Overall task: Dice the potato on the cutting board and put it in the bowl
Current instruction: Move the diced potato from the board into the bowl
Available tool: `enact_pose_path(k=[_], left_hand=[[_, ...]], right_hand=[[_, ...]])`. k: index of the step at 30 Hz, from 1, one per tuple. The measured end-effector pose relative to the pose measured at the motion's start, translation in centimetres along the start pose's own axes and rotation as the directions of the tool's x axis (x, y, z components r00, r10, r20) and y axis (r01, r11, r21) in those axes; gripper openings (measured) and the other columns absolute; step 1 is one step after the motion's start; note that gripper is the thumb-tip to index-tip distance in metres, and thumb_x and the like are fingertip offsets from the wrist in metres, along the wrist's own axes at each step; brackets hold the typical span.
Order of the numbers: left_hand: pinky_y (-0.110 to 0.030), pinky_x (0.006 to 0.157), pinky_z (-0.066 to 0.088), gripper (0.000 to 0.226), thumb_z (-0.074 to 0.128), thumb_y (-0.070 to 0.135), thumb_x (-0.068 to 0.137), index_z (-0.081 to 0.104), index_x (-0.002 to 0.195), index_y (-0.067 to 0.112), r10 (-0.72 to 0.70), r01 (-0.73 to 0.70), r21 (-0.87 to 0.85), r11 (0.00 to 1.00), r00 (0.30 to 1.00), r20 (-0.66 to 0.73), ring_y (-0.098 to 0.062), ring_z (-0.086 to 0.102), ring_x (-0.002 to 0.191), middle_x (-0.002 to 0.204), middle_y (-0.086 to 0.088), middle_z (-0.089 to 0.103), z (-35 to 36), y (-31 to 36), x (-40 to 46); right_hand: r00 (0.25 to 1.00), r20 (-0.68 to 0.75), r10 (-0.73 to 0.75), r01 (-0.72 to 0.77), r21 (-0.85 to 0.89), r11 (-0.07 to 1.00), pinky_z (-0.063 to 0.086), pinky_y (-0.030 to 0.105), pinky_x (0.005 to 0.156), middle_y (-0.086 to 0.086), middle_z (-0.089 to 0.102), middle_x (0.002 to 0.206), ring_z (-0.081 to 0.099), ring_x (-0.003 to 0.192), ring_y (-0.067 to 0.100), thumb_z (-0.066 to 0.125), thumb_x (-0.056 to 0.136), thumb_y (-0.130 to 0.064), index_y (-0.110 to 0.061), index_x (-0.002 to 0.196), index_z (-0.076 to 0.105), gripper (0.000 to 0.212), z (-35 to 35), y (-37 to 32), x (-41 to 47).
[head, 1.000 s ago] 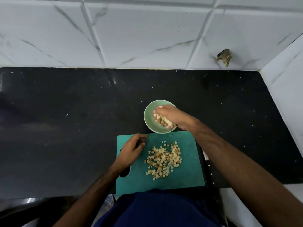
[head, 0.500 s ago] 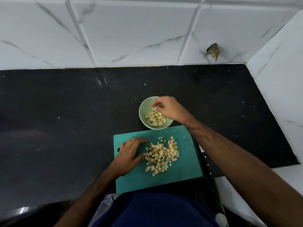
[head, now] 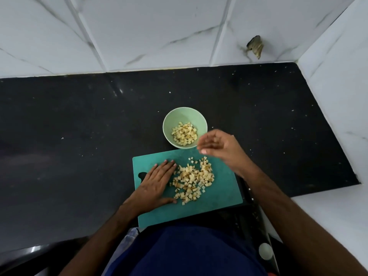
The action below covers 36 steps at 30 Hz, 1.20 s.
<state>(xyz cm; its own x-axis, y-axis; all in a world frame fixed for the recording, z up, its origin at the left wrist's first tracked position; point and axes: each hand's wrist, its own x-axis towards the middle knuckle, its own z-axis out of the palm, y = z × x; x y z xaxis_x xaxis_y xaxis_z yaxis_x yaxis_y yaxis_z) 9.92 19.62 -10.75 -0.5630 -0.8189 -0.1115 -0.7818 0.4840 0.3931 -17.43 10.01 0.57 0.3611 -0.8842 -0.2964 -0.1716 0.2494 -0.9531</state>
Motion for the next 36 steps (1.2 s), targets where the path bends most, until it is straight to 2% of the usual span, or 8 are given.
enact_pose_path(k=[2,4,6,9,18,22,30,36], left_hand=[[-0.051,0.124,0.008,0.111,0.04,0.085,0.086,0.005,0.162,0.01,-0.003,0.004,0.084,0.996,1.0,-0.004,-0.022,-0.002,0.157,0.17,-0.006,0.003,-0.1,-0.1,-0.1],[-0.055,0.124,0.013,0.109,0.033,0.084,0.089,0.005,0.161,0.009,-0.004,0.005,0.184,0.983,1.0,-0.003,-0.025,0.0,0.156,0.17,-0.009,0.002,0.0,-0.2,-0.1],[-0.058,0.123,0.016,0.106,0.029,0.083,0.091,0.005,0.161,0.007,0.006,-0.011,0.252,0.968,1.0,0.021,-0.027,0.0,0.156,0.169,-0.011,0.001,0.1,-0.3,-0.1],[-0.06,0.122,0.016,0.103,0.025,0.081,0.093,0.005,0.161,0.006,0.021,-0.032,0.292,0.956,0.999,0.042,-0.028,0.0,0.156,0.169,-0.013,0.0,0.1,0.0,0.5],[-0.057,0.123,0.013,0.088,0.012,0.067,0.102,0.005,0.159,0.0,-0.054,0.043,0.248,0.968,0.998,0.037,-0.027,-0.005,0.156,0.168,-0.016,-0.004,0.4,2.6,2.3],[-0.056,0.124,0.01,0.09,0.012,0.067,0.101,0.006,0.158,-0.003,-0.23,0.236,0.088,0.968,0.971,-0.064,-0.029,-0.005,0.156,0.167,-0.02,-0.006,0.9,3.6,2.6],[-0.051,0.126,0.005,0.086,0.018,0.064,0.102,0.004,0.159,0.001,-0.31,0.187,-0.39,0.901,0.909,-0.278,-0.026,-0.001,0.157,0.169,-0.013,-0.007,0.7,4.0,2.3],[-0.054,0.125,0.009,0.079,0.019,0.06,0.104,0.01,0.16,0.004,-0.353,0.157,-0.511,0.845,0.881,-0.314,-0.025,0.007,0.157,0.17,-0.009,0.004,0.9,3.9,2.1]], right_hand=[[0.998,-0.033,0.047,-0.055,-0.303,0.951,0.05,0.042,0.109,0.0,0.064,0.131,0.061,0.122,0.01,0.087,0.08,-0.021,-0.017,0.128,0.061,0.054,-0.6,2.9,-3.0],[0.999,0.003,0.043,-0.033,-0.585,0.81,0.03,0.048,0.123,-0.005,0.033,0.157,0.031,0.146,0.011,0.09,0.067,-0.055,-0.031,0.152,0.039,0.102,-0.5,6.3,-4.6],[0.994,0.093,0.063,0.028,-0.745,0.666,0.005,0.048,0.127,-0.007,-0.001,0.168,-0.003,0.156,0.018,0.083,0.056,-0.078,-0.034,0.162,0.002,0.14,0.2,9.1,-4.9],[0.984,0.178,0.023,0.143,-0.856,0.498,-0.014,0.041,0.125,0.003,-0.025,0.168,-0.026,0.154,0.02,0.069,0.052,-0.091,-0.028,0.159,-0.022,0.154,2.5,10.8,-4.0],[0.943,0.193,-0.272,0.295,-0.863,0.409,0.023,0.051,0.123,0.018,0.023,0.166,0.017,0.155,0.032,0.051,0.084,-0.074,-0.004,0.16,0.024,0.107,6.9,12.6,-1.3],[0.917,0.185,-0.354,0.315,-0.881,0.354,0.036,0.047,0.115,0.013,0.044,0.153,0.041,0.14,0.03,0.058,0.085,-0.057,-0.006,0.153,0.041,0.087,7.4,12.6,-1.4],[0.827,0.365,-0.427,0.452,-0.884,0.119,0.042,0.045,0.091,0.009,0.056,0.131,0.051,0.114,0.029,0.057,0.088,-0.055,-0.026,0.123,0.062,0.046,7.9,11.8,-0.4],[0.776,0.521,-0.356,0.557,-0.83,-0.002,0.044,0.04,0.064,0.006,0.056,0.113,0.052,0.088,0.027,0.053,0.09,-0.054,-0.022,0.108,0.064,0.038,8.2,10.4,1.1]])
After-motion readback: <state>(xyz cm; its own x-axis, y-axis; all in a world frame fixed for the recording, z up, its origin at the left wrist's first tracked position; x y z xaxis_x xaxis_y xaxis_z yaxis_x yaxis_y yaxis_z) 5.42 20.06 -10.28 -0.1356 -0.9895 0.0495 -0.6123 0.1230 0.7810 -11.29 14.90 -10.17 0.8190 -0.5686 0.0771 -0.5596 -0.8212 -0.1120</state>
